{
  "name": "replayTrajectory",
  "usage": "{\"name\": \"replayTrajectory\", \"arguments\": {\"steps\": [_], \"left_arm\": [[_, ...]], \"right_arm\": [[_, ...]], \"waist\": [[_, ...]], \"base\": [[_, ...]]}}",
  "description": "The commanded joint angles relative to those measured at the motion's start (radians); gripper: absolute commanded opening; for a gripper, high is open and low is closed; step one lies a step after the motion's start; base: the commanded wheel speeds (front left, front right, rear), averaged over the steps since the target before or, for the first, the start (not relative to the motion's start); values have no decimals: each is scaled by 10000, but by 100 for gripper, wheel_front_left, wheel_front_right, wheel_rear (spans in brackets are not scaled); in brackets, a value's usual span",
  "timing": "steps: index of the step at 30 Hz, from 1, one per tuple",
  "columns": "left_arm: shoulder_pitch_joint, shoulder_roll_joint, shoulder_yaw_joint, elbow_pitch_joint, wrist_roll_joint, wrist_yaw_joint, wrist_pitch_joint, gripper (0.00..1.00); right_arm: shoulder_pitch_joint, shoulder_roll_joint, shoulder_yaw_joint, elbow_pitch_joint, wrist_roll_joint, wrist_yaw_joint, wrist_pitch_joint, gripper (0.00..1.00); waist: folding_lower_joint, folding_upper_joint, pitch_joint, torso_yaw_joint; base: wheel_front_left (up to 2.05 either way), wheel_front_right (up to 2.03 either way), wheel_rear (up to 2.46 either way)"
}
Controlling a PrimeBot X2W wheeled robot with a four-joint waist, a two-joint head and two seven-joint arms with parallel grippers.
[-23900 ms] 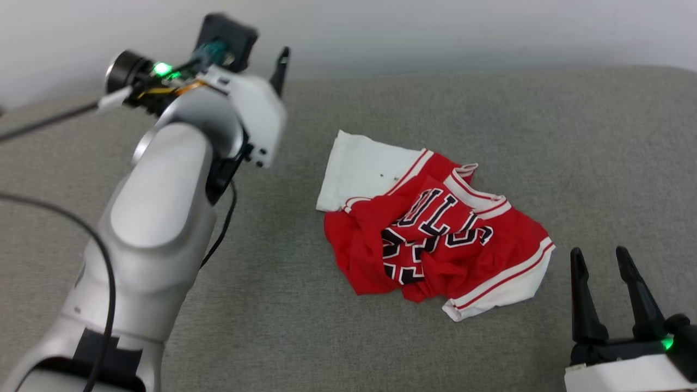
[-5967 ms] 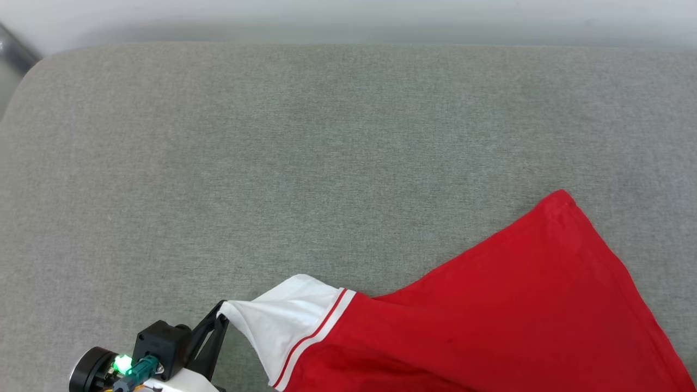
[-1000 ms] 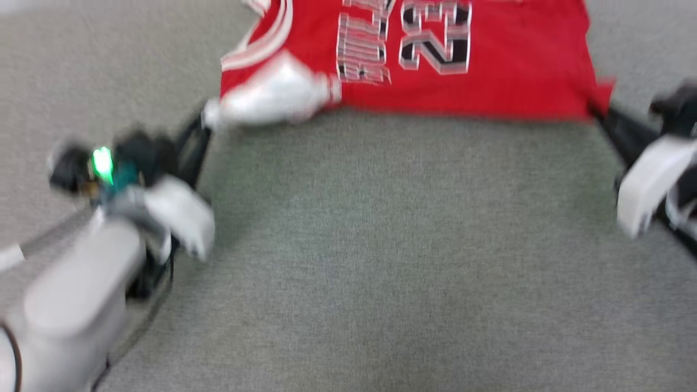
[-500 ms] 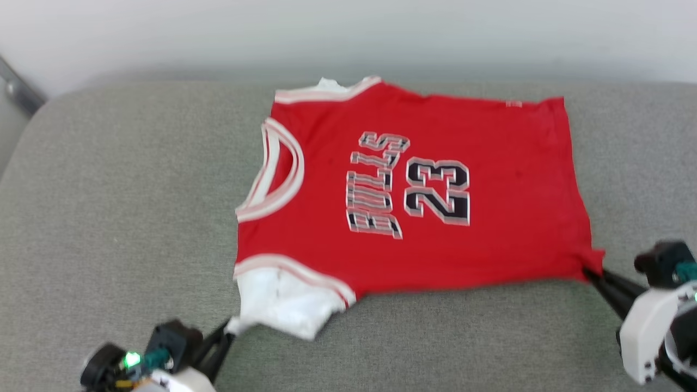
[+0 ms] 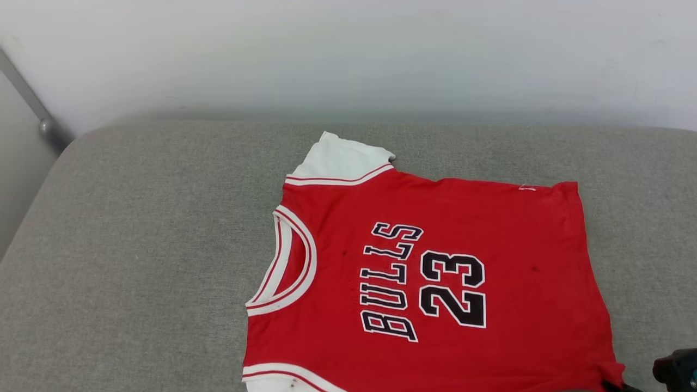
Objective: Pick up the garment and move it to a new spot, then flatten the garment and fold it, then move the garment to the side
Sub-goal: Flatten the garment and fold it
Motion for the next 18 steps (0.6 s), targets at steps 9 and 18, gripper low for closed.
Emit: {"name": "replayTrajectory", "arguments": {"steps": [9,18], "left_arm": [[-282,-10,37,-40,115,-135,58,0],[-2042,-223,346,541,905,-755,239,0]], "right_arm": [[549,580,-804,-461,-296,-11,325,0],[-167,1089,-1291,-541,-412,-11,129,0]], "waist": [[3,-1,-20,-31],[3,-1,185,-176]], "base": [[0,0,0],[0,0,0]]}}
